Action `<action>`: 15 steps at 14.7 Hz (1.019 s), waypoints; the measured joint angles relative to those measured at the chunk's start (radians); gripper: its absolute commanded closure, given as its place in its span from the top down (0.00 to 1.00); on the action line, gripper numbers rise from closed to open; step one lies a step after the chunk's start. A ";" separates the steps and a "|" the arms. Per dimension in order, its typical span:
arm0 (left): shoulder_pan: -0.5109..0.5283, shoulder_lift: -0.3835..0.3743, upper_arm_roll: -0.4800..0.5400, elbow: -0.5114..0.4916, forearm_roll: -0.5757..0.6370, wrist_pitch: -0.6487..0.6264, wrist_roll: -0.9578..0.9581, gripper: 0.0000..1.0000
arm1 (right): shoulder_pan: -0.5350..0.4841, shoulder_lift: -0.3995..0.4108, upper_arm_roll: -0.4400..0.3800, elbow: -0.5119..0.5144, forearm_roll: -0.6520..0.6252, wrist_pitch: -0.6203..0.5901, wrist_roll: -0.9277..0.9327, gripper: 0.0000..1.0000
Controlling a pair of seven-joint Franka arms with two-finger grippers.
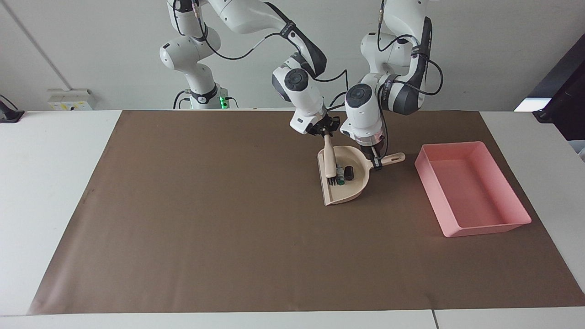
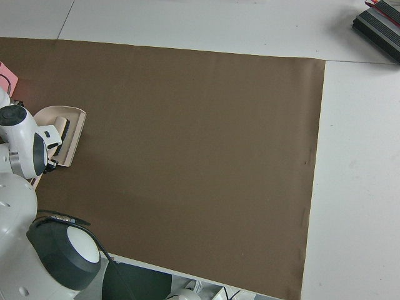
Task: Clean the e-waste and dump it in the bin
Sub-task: 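Sweep the electronic component into the dustpan with the brush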
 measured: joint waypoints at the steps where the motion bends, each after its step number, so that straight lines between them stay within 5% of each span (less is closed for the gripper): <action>1: 0.000 0.000 0.000 -0.001 0.000 0.002 0.000 0.00 | -0.001 -0.005 -0.003 0.011 0.000 -0.029 0.005 0.00; 9: 0.010 0.000 0.006 -0.026 -0.015 0.120 0.048 0.00 | -0.165 -0.213 -0.017 0.025 -0.207 -0.432 0.124 0.00; 15: 0.106 -0.016 0.011 -0.014 -0.235 0.153 0.288 0.00 | -0.490 -0.266 -0.023 0.024 -0.403 -0.693 -0.114 0.00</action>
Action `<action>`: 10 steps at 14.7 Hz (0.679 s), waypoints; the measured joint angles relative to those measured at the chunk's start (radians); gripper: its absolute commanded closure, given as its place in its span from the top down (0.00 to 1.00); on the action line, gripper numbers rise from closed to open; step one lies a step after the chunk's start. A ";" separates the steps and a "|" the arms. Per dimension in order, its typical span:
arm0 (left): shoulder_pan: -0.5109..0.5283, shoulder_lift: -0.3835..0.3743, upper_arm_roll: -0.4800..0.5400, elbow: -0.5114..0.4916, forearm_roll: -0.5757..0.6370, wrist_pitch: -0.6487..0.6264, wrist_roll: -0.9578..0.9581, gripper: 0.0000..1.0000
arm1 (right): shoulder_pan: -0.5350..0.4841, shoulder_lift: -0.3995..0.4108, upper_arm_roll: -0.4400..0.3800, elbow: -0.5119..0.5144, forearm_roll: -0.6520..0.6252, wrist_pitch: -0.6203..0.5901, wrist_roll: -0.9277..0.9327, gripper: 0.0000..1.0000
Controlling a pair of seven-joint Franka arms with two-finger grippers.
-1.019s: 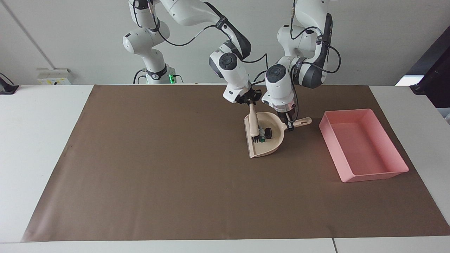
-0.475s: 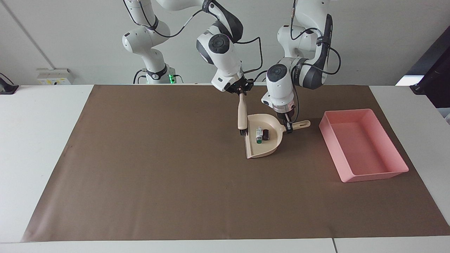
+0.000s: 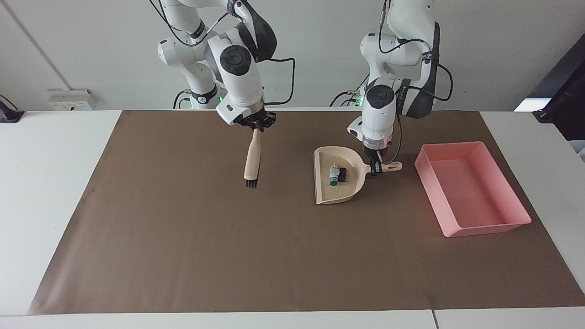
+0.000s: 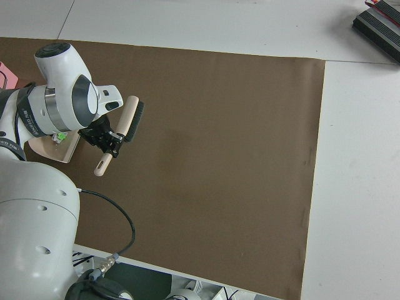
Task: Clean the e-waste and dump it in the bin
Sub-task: 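Sweep the electronic component into the dustpan with the brush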
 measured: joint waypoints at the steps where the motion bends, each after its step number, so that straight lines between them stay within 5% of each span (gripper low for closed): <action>1: 0.020 -0.008 0.001 0.006 -0.021 -0.002 0.029 0.00 | -0.058 -0.001 -0.001 -0.001 -0.026 -0.022 -0.073 0.00; 5: 0.086 -0.030 0.006 0.086 -0.108 -0.086 0.152 0.00 | -0.257 -0.009 -0.002 -0.050 -0.133 -0.026 -0.325 0.00; 10: 0.239 -0.034 0.013 0.247 -0.186 -0.248 0.346 0.00 | -0.450 -0.037 -0.002 -0.206 -0.169 0.181 -0.467 0.00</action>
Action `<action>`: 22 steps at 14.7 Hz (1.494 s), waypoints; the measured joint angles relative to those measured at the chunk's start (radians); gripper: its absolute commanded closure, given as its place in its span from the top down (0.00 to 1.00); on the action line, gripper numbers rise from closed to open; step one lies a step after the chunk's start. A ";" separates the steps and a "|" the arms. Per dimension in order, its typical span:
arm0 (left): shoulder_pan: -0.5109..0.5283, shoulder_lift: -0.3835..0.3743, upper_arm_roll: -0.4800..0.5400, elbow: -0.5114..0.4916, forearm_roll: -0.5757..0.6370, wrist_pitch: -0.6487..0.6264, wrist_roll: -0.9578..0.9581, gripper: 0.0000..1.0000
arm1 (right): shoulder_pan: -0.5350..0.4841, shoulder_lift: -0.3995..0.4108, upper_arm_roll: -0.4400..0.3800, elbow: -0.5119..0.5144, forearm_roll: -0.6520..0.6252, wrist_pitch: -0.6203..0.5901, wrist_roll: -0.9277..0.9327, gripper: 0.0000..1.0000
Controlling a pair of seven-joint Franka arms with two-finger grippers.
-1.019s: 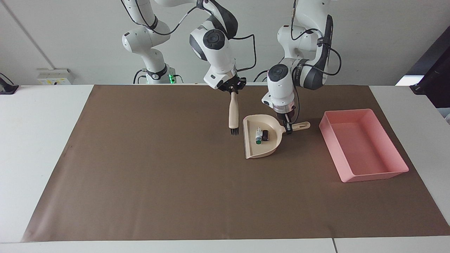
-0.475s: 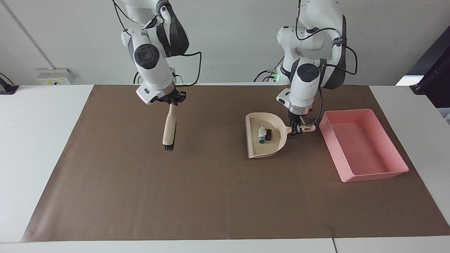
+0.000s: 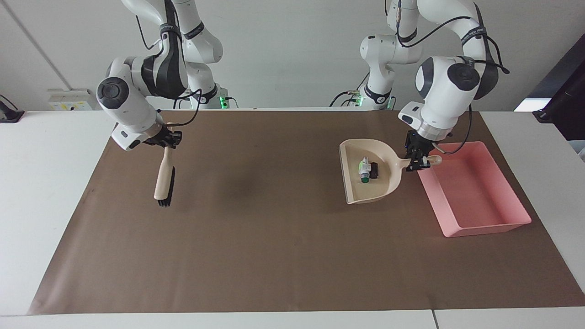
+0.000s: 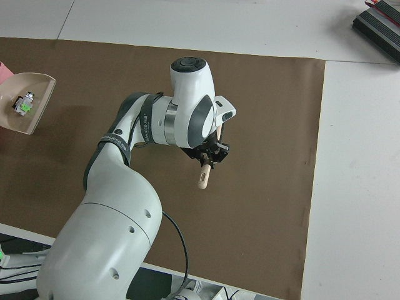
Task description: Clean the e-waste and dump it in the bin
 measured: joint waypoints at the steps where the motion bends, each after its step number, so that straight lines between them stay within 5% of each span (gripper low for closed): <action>1: 0.039 0.000 0.001 0.023 -0.018 -0.024 0.051 0.00 | -0.022 0.000 0.000 -0.026 0.000 0.048 -0.015 0.00; 11: 0.440 0.021 0.009 0.115 -0.123 -0.102 0.463 0.00 | -0.041 0.001 0.013 -0.139 0.000 0.180 -0.096 0.01; 19: 0.540 0.105 0.025 0.219 -0.104 -0.067 0.530 0.02 | -0.070 0.000 0.011 -0.163 0.010 0.206 -0.097 0.04; 22: 0.541 0.147 0.032 0.262 -0.029 -0.017 0.541 0.02 | -0.070 0.000 0.011 -0.170 0.011 0.209 -0.097 0.14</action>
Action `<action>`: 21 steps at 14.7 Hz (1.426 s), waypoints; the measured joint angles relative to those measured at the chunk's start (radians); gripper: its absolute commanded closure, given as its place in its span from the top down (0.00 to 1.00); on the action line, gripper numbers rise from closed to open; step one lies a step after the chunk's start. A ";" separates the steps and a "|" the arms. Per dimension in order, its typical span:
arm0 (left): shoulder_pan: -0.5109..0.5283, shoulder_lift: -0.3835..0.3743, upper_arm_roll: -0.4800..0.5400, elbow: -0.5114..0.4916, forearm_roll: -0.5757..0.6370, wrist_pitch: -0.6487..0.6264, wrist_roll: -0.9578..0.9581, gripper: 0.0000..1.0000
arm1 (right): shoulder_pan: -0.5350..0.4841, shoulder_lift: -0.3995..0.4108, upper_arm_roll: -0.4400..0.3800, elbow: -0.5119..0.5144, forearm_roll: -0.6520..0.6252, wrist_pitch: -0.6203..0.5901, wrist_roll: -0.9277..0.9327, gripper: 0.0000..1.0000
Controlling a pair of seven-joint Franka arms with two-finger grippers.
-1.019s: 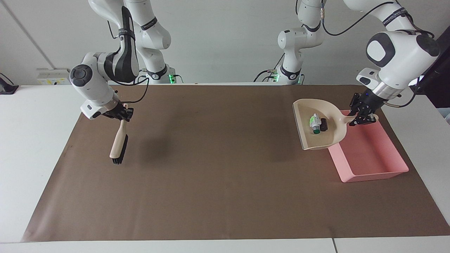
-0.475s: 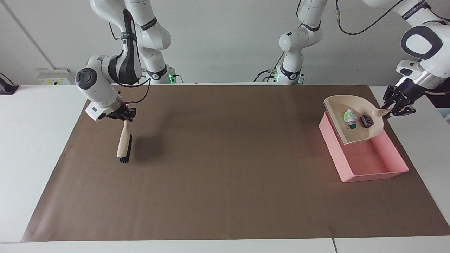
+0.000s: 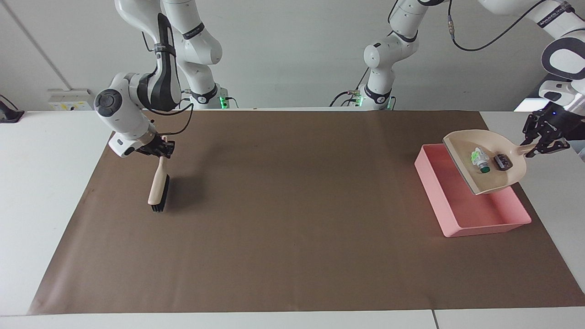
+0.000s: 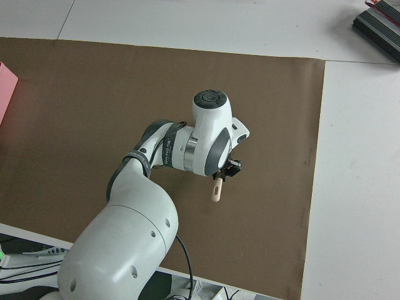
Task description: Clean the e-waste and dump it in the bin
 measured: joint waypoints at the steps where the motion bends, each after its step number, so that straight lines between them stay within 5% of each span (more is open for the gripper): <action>1: -0.003 0.006 -0.002 0.005 0.048 0.024 0.000 0.01 | 0.000 0.000 0.000 -0.002 0.000 0.002 0.000 0.20; 3: -0.018 0.012 -0.005 0.006 0.172 0.064 -0.013 0.01 | 0.000 -0.002 0.000 -0.011 0.000 0.013 0.000 0.29; 6: -0.079 0.018 -0.009 0.006 0.347 0.083 -0.110 0.01 | 0.000 -0.009 0.000 -0.031 0.001 0.042 0.000 0.56; 8: -0.104 0.018 -0.010 0.006 0.381 0.083 -0.146 0.01 | 0.000 -0.013 0.000 -0.035 0.001 0.047 0.000 1.00; 13: -0.158 0.017 -0.011 0.015 0.593 0.081 -0.152 0.00 | 0.000 -0.017 0.000 0.021 0.001 0.049 0.000 1.00; 21: -0.259 -0.046 -0.013 0.033 0.804 -0.004 -0.190 0.00 | 0.057 -0.023 0.005 0.301 -0.004 0.007 0.070 1.00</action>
